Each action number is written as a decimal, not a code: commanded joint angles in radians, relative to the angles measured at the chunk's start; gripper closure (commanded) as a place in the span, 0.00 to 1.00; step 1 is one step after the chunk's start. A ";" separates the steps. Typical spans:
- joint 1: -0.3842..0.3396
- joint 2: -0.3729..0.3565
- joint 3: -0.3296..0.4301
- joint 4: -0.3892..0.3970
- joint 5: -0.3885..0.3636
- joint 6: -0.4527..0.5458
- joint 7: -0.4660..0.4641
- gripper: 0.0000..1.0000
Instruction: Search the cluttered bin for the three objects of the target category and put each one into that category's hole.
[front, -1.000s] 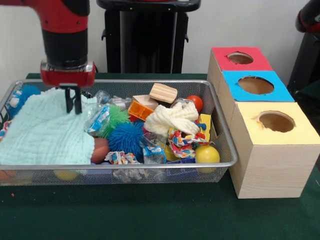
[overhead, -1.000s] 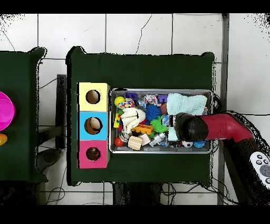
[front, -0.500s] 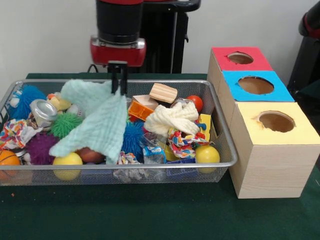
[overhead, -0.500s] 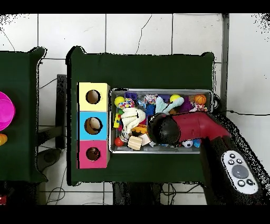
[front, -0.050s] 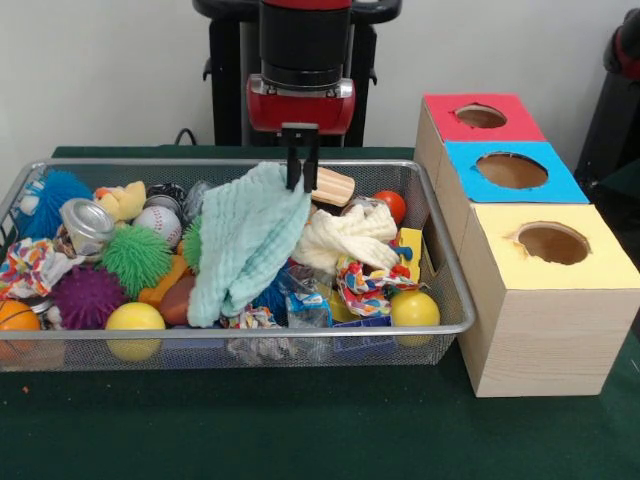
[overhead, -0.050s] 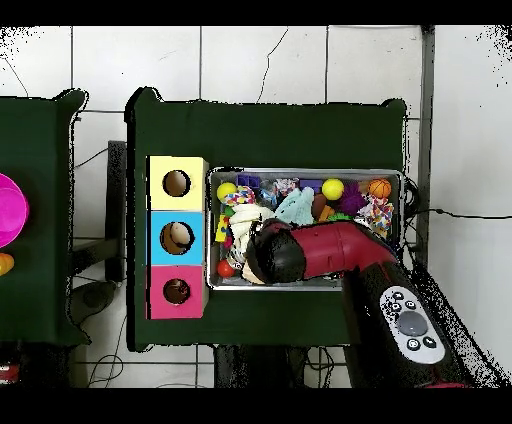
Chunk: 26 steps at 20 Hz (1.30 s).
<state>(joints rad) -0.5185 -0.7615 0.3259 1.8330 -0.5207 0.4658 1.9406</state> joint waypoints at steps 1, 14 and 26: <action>0.034 0.039 -0.119 0.063 0.072 -0.073 0.277 1.00; 0.070 0.108 -0.192 0.061 0.119 -0.207 0.228 0.00; -0.017 -0.068 -0.145 0.106 0.212 -0.002 0.050 0.00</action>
<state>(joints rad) -0.4690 -0.7243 0.1420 1.8769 -0.3815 0.3068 1.9559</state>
